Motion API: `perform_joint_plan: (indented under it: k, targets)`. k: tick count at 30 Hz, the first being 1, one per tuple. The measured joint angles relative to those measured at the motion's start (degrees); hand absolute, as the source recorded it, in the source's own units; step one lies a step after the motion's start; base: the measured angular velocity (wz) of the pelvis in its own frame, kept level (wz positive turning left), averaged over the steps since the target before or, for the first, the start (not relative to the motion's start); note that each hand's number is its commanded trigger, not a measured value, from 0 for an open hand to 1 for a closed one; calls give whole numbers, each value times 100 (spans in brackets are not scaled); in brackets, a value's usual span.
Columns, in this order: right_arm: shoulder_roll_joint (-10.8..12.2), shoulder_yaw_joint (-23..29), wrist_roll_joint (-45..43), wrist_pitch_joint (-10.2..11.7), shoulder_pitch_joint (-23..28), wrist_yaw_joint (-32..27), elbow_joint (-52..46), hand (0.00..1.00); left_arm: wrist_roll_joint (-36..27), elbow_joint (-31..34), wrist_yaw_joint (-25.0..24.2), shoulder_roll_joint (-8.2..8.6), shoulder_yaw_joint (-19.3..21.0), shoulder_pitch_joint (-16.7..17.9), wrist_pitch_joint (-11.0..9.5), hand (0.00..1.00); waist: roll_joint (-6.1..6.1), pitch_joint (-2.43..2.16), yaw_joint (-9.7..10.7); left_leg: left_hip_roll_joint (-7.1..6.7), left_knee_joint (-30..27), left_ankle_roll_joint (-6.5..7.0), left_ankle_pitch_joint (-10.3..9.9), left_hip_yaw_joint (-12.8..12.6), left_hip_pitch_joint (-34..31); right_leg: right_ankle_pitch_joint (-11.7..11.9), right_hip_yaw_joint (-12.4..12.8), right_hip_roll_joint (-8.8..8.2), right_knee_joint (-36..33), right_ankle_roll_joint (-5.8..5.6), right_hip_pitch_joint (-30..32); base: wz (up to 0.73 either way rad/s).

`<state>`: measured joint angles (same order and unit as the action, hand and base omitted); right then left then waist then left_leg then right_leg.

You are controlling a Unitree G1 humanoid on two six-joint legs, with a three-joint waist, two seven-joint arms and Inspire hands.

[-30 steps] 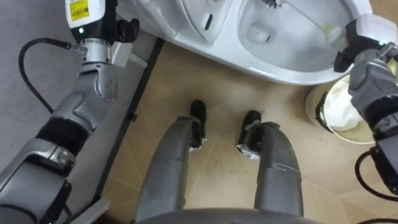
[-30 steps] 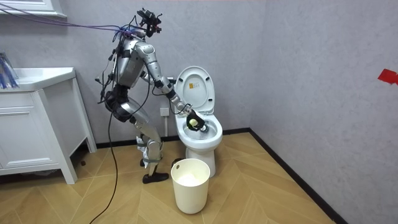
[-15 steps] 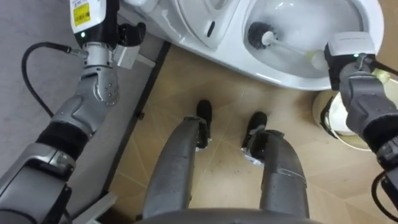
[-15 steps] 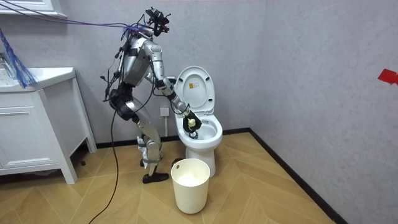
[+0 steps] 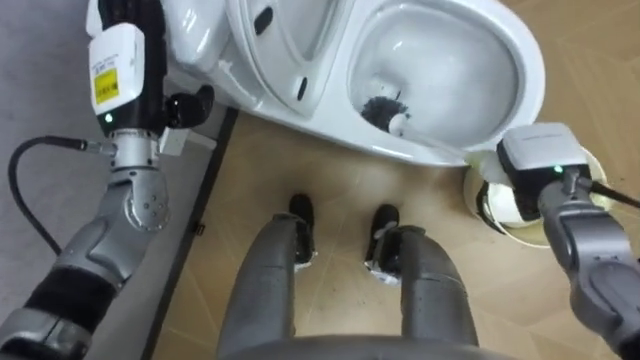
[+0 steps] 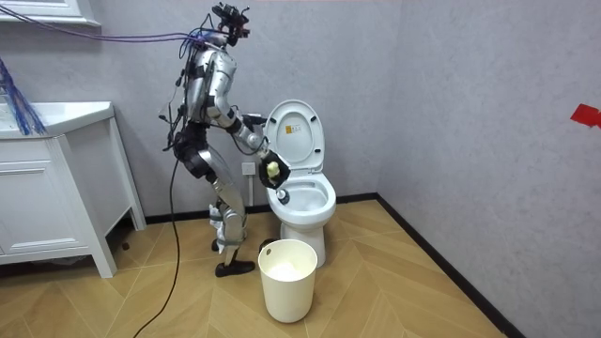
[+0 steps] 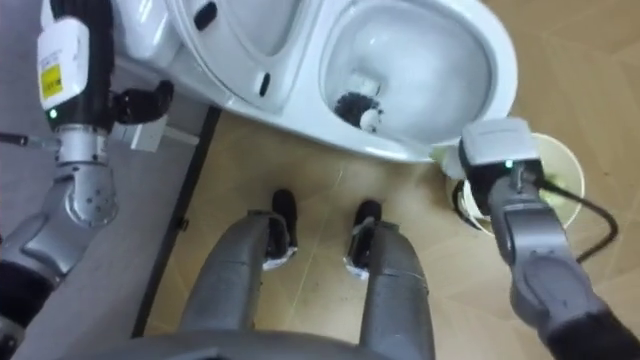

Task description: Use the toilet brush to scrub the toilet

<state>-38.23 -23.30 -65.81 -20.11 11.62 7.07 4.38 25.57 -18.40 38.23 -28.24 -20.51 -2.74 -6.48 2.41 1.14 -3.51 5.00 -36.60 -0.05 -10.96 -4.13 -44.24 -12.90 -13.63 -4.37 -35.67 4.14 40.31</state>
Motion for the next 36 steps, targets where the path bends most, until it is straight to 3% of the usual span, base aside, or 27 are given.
perform_joint_plan:
  k: [3,8,10,12,15,20,23,25,27,31,33,36]
  targets:
    - [-210,254,-9,137,421,-189,299,100,19,-122,-137,0,86,19,2,0,-111,12,2,-105,51,32,-43,87,311,-110,-84,-88,4,-66,-352,26]
    - [-126,323,29,279,611,-705,1474,100,93,-380,-439,112,207,170,-3,0,-299,30,-68,-209,256,79,-186,90,1074,-272,-110,-162,122,-204,-1098,15]
    - [97,318,35,400,599,-872,1929,100,90,-562,-587,326,211,178,-16,0,-419,51,-67,-302,471,90,-194,103,1481,-312,-147,-203,289,-263,-1504,11]
    - [389,309,58,428,530,-954,2253,100,105,-715,-668,447,230,178,-11,0,-457,31,-61,-353,610,83,-199,122,1731,-328,-157,-187,438,-285,-1769,10]
    - [874,321,106,454,410,-1077,2784,100,164,-936,-742,582,265,290,-3,0,-532,17,-43,-313,735,53,-253,149,2016,-311,-226,-110,736,-300,-2156,3]
    - [1123,479,539,650,339,-1081,3367,100,221,-906,-788,761,429,770,17,0,-459,-41,-22,-361,1059,44,-310,130,2538,-333,-225,-108,1044,-356,-2651,0]
    - [1400,652,700,807,334,-1063,3741,100,271,-830,-906,824,635,1106,23,0,-443,-56,-16,-375,1338,17,-292,100,2990,-332,-221,-79,1332,-368,-3060,-4]
    - [1563,661,861,844,375,-1017,3844,100,269,-818,-904,887,722,1327,27,0,-453,-65,-16,-381,1500,-11,-275,102,3242,-328,-208,-45,1529,-373,-3309,-3]
    - [1778,661,1143,933,415,-983,4023,100,271,-740,-903,946,876,1647,47,0,-485,-104,-32,-386,1635,-16,-271,129,3565,-323,-171,0,1740,-377,-3639,-13]
    - [1989,735,1537,1012,426,-962,4470,100,254,-665,-865,1047,1051,2022,64,0,-503,-142,-25,-390,1859,-16,-271,174,4020,-316,-151,46,1991,-384,-4082,-11]
    - [2137,895,1913,1068,461,-944,4724,100,133,-606,-842,1275,1235,2153,56,0,-497,-146,-18,-387,2006,-16,-271,259,4272,-294,-156,87,2168,-386,-4348,0]
    - [2258,955,2333,1169,518,-944,4943,100,-305,-597,-846,1450,1369,2332,-81,0,-491,-144,-37,-375,2184,-24,-266,329,4536,-258,-97,145,2351,-381,-4653,-4]
